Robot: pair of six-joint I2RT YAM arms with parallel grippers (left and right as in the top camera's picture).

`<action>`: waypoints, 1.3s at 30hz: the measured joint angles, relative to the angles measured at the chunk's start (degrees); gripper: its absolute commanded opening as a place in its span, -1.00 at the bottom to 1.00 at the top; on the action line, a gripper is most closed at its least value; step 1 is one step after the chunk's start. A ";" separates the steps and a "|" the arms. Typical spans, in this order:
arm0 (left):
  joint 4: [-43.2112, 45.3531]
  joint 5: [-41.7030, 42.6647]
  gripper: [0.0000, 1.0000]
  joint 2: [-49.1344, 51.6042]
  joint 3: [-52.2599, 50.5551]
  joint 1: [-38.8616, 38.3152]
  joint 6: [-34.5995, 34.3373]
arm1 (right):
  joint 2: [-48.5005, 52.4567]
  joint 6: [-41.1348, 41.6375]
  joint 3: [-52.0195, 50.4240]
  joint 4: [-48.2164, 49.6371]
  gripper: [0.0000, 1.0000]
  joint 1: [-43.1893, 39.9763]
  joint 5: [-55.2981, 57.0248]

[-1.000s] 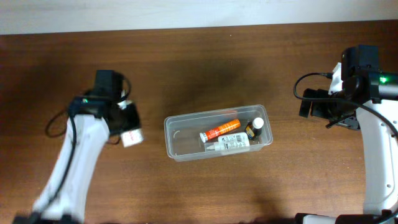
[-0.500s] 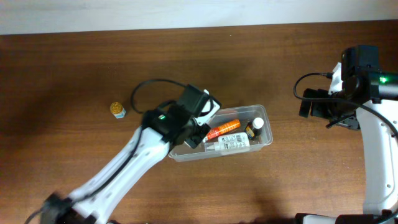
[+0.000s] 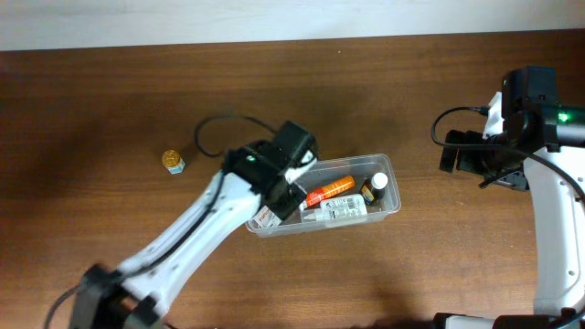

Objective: Pack container
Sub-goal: 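Move the Panadol box into the container's left end and release, then grasp the Tiger Balm jar with the left gripper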

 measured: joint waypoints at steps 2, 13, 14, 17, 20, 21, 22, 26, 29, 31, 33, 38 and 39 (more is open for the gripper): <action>0.68 -1.57 0.99 -4.28 1.38 1.84 -1.16 | 0.00 -0.04 0.00 -0.02 0.99 0.00 0.02; 3.89 3.76 0.99 -5.73 3.69 31.21 -12.52 | 0.00 -0.07 0.00 0.00 0.99 0.00 0.00; 4.20 5.20 0.99 -3.63 3.69 33.29 -13.00 | 0.00 -0.04 0.00 0.00 0.99 -0.02 0.00; 4.37 7.72 0.99 2.47 3.69 37.09 -13.64 | 0.00 -0.04 0.00 0.00 0.99 0.00 0.00; 4.87 9.33 0.99 9.77 3.67 39.43 -14.29 | 0.00 -0.07 0.00 0.00 0.99 0.00 0.00; 5.29 9.68 0.99 12.28 3.65 39.93 -14.45 | 0.00 -0.07 0.00 -0.02 0.99 0.00 0.00; 5.75 9.97 0.99 14.43 3.63 40.26 -14.47 | 0.00 -0.04 0.00 -0.02 0.99 -0.02 0.00; 7.43 10.69 0.99 20.65 3.63 40.72 -14.49 | 0.00 -0.02 0.00 -0.04 0.99 0.00 0.00; 9.09 10.97 0.99 23.61 3.63 40.72 -14.49 | 0.00 -0.02 0.00 -0.04 0.99 0.00 0.00; 10.71 11.04 0.99 24.20 3.58 40.72 -14.47 | 0.00 -0.04 0.00 -0.04 0.99 0.00 0.00; 12.11 11.15 0.79 24.24 3.58 40.72 -14.47 | 0.00 -0.04 0.00 -0.02 0.99 0.00 0.00; 11.98 11.34 0.20 24.24 3.58 40.72 -14.56 | 0.00 -0.02 0.00 -0.02 0.99 -0.02 0.00; 11.78 11.37 0.13 24.24 3.58 40.72 -14.51 | 0.00 -0.04 0.00 -0.04 0.99 0.00 0.00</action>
